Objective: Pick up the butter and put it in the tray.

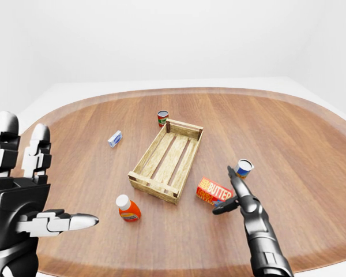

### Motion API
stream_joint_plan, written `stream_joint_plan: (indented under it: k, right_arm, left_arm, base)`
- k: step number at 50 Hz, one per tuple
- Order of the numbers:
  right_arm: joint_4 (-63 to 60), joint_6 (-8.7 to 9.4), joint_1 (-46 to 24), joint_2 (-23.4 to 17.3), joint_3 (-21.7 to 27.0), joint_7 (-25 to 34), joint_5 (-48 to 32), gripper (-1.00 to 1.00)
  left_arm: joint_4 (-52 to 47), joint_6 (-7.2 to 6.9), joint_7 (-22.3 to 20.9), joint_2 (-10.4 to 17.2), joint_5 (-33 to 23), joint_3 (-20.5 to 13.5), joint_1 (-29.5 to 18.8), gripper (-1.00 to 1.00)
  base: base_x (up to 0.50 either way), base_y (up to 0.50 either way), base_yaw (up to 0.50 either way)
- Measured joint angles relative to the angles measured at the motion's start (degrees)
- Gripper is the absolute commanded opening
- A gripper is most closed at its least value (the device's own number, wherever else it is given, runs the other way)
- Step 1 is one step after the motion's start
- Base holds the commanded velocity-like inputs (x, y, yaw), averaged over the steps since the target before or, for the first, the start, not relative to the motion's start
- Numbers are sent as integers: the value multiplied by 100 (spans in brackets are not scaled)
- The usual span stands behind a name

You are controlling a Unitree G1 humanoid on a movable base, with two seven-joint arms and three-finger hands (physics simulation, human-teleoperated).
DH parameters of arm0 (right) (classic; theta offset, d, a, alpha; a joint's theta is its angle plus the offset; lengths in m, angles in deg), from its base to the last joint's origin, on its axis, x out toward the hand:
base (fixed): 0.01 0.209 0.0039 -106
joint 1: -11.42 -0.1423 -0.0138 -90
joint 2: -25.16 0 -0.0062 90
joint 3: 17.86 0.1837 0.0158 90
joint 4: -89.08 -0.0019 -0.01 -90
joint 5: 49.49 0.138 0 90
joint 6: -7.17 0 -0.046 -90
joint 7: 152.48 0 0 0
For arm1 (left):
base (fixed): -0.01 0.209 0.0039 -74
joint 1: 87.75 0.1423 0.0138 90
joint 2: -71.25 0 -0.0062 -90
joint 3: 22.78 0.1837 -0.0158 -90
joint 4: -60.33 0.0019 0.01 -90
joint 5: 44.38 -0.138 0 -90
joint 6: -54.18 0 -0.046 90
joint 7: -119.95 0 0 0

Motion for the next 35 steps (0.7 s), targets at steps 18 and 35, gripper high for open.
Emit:
stream_joint_plan:
  k: [18,35]
  right_arm:
    - [176,-93,-106,4,35,4,72,100]
    - [1634,-536,-753,-2,-240,-245,135,100]
  left_arm:
    - [1,0,3,1,1,-5,-14,100]
    - [-27,0,-2,1,16,-33,-27,100]
  base:
    - [0,0,0]
    - [0,0,0]
